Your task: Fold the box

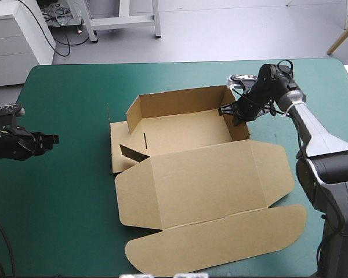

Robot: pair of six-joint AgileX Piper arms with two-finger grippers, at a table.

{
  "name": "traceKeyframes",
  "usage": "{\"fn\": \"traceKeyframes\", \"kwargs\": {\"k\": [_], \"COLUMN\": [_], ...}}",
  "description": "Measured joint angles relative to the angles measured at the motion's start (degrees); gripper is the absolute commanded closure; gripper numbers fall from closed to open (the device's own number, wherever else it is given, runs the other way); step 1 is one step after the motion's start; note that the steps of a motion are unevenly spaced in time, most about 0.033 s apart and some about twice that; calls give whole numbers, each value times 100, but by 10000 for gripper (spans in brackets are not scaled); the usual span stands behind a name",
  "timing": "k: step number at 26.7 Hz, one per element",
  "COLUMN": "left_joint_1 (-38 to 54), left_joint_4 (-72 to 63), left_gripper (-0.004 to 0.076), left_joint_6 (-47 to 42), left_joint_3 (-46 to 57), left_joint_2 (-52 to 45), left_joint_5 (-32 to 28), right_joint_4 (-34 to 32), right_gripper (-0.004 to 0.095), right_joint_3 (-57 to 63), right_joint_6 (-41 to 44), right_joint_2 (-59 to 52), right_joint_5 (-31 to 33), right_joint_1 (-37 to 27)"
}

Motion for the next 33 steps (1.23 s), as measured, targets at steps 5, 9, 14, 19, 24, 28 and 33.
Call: {"fn": "traceKeyframes", "kwargs": {"k": [5, 9, 14, 19, 24, 28, 33], "left_joint_1": [4, 4, -174, -412, -495, -495, -495], "left_joint_4": [-1411, -1959, -2401, -2930, -3408, -3467, -3479], "left_gripper": [126, 126, 126, 126, 126, 126, 126], "left_joint_6": [0, 0, 234, 613, 990, 1099, 1177], "left_joint_3": [0, 0, 0, 0, 0, 0, 0], "left_joint_2": [94, 257, 295, 295, 295, 295, 295], "left_joint_5": [95, 295, 324, 390, 552, 694, 862], "right_joint_4": [374, 756, 990, 1054, 476, 393, 387], "right_gripper": [927, 927, 927, 925, 926, 926, 926], "right_joint_3": [35, 41, 41, 49, 358, 816, 1342], "right_joint_6": [-20, -67, -110, -110, 27, 137, 152], "right_joint_2": [-581, -1206, -1857, -2048, -2053, -2053, -2042], "right_joint_5": [77, 86, 196, 197, -38, -454, -947], "right_joint_1": [-227, -394, -339, -226, 183, 334, 346]}}
